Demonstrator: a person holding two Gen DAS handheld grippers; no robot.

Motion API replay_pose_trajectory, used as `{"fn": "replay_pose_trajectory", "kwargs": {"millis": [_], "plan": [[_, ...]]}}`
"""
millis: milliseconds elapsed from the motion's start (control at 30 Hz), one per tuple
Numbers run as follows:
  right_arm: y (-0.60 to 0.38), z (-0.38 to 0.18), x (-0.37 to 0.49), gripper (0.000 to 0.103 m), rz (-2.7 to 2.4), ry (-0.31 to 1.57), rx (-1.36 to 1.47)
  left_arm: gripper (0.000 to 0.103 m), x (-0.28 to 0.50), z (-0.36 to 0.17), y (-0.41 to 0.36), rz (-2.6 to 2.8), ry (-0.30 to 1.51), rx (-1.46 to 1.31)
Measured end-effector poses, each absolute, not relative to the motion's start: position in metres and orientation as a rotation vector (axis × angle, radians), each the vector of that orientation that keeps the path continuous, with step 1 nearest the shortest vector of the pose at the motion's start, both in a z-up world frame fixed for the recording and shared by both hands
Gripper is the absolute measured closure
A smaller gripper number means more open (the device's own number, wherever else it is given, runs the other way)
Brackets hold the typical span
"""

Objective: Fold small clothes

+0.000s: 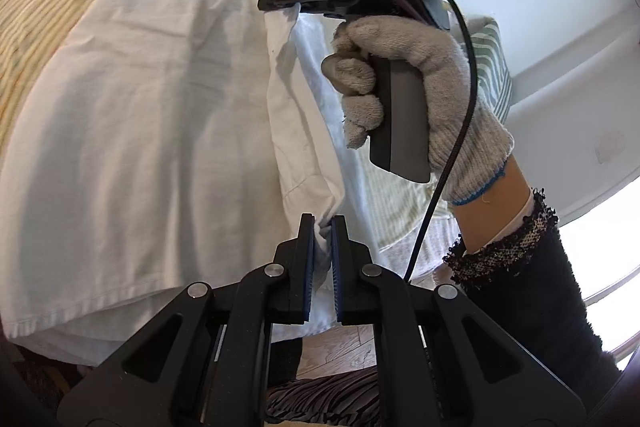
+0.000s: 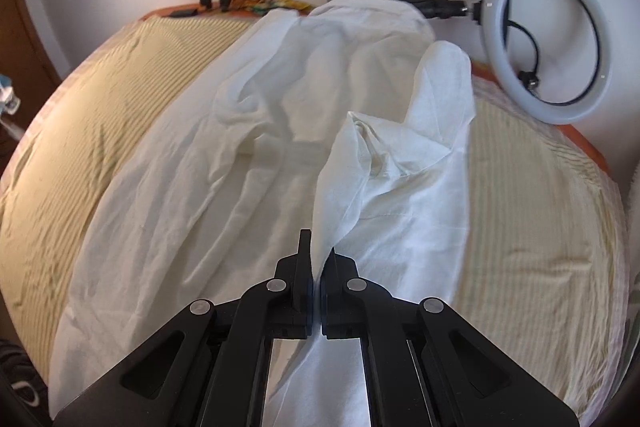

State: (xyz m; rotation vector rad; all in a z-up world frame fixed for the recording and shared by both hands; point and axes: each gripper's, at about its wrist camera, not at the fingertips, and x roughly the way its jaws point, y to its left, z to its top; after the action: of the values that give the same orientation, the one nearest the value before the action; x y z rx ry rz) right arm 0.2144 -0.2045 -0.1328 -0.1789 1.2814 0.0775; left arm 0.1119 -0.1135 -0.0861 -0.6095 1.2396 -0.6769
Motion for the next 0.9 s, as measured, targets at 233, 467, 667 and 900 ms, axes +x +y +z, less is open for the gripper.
{"fn": "replay_pose_trajectory", "kwargs": {"millis": [233, 467, 667, 900], "plan": [[-0.210, -0.133, 0.206, 0.086, 0.186, 1.299, -0.079, 0.097, 0.112, -0.085, -0.110, -0.665, 1.259, -0.586], [-0.256, -0.081, 0.164, 0.080, 0.123, 1.249, 0.115, 0.097, 0.111, -0.081, -0.112, -0.674, 1.253, -0.529], [-0.291, -0.059, 0.082, 0.063, 0.047, 1.258, 0.205, 0.086, 0.108, -0.068, -0.110, -0.699, 1.229, -0.423], [-0.312, -0.079, 0.009, 0.062, 0.113, 1.329, 0.453, 0.064, 0.099, -0.028, -0.092, -0.752, 1.083, -0.340]]}}
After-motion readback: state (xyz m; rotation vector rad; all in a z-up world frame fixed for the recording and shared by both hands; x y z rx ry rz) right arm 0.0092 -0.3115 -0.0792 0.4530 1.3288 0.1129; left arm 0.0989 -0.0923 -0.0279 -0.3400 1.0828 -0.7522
